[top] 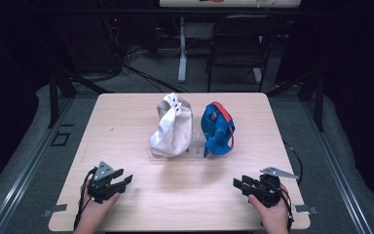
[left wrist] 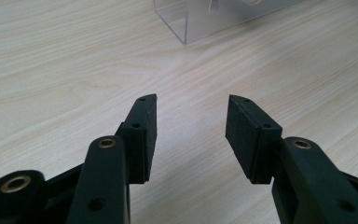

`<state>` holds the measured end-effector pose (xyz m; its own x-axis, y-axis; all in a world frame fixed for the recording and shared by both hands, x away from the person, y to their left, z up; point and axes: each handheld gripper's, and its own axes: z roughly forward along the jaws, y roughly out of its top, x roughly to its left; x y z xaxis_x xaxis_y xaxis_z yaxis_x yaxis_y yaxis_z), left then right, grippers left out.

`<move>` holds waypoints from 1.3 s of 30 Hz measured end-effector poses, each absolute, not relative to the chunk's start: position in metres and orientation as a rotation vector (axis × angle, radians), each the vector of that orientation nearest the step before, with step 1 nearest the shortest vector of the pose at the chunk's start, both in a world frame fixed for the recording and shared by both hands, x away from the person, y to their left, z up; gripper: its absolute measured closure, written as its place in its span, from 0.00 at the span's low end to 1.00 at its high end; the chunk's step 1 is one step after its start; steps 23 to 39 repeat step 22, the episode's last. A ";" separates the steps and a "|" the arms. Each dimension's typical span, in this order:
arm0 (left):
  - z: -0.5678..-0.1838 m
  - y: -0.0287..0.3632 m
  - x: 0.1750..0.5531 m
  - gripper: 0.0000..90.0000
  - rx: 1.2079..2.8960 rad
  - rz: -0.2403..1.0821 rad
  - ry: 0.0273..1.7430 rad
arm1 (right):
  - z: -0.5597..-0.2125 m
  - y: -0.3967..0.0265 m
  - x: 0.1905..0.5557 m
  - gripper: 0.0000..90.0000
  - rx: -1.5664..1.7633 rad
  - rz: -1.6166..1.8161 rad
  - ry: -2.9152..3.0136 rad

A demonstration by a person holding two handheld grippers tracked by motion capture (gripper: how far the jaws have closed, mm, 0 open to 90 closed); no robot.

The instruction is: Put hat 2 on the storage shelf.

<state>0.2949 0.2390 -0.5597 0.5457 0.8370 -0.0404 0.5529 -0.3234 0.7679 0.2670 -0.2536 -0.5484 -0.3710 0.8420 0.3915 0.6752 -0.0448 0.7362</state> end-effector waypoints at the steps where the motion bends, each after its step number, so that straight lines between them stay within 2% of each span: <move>1: -0.560 0.238 0.295 0.59 2.022 0.474 1.124 | -0.549 -0.253 0.267 0.57 1.642 1.379 2.037; 9: -0.564 0.228 0.300 0.57 2.039 0.491 1.099 | -0.555 -0.251 0.266 0.56 1.625 1.359 2.045; 22: -0.561 0.192 0.310 0.57 2.058 0.393 0.995 | -0.557 -0.270 0.250 0.50 1.648 1.310 1.966; 39: -0.561 0.192 0.310 0.57 2.058 0.393 0.995 | -0.557 -0.270 0.250 0.50 1.648 1.310 1.966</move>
